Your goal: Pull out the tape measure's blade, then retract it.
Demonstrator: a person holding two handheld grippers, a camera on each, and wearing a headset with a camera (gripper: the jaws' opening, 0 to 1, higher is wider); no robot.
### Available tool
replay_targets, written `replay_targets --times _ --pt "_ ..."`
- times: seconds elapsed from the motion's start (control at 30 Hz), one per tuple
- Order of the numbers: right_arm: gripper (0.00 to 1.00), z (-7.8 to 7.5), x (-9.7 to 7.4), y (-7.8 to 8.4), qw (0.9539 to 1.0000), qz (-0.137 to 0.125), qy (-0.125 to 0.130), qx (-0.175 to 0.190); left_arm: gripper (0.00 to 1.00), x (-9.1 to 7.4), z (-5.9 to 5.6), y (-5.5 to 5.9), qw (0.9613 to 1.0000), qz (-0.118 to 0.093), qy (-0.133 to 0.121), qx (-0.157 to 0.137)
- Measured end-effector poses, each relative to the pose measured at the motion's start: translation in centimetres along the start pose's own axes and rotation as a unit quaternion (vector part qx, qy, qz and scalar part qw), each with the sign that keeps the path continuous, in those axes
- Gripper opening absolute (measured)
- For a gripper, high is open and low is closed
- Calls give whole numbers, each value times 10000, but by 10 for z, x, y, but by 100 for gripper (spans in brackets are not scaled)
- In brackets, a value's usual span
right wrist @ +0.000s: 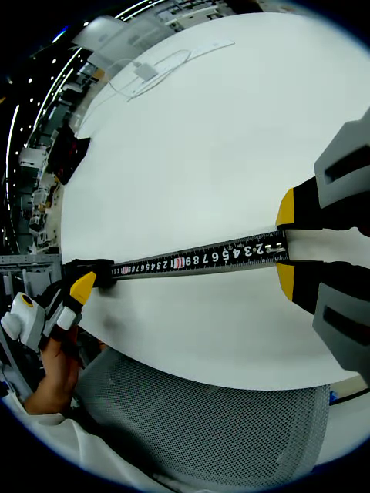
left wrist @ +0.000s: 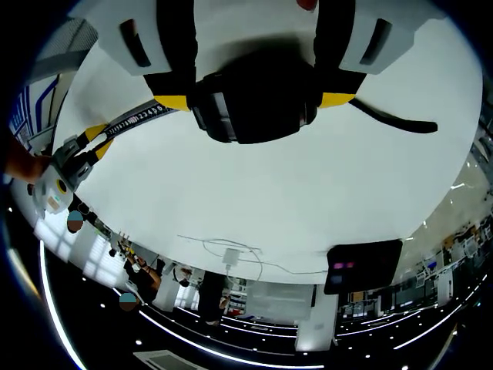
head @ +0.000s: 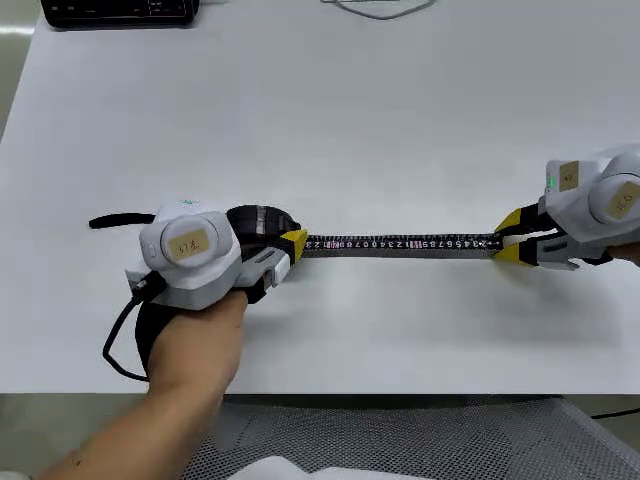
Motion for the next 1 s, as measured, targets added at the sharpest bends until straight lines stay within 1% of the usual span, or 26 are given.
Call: replay_targets --times 0.4,0.47,0.63,0.93,1.0 --pt "11 0 -2 -2 10000 -41 -3 35 57 -1 1 0 9999 -13 53 -84" --pt "11 1 -1 -4 9999 -85 -58 73 57 -2 1 0 9999 -16 63 -90" --pt "11 3 2 -11 9999 -134 -94 50 57 -2 1 -1 9999 -16 69 -96" --pt "11 5 6 -16 9997 -176 -163 35 57 -2 1 0 9999 -29 87 -134" --pt "11 5 7 -18 9995 -222 -206 54 57 -3 2 0 9999 -31 92 -141"
Point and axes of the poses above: the centre of the closed fingertips' face, and the gripper's own axes: x roughly forward along the fingers, z roughly to its left, y roughly out of its underside, the point moved 10 cm from there along -x, roughly backward along the fingers, and after that the axes turned 11 degrees about x, right-handed, at the moved point
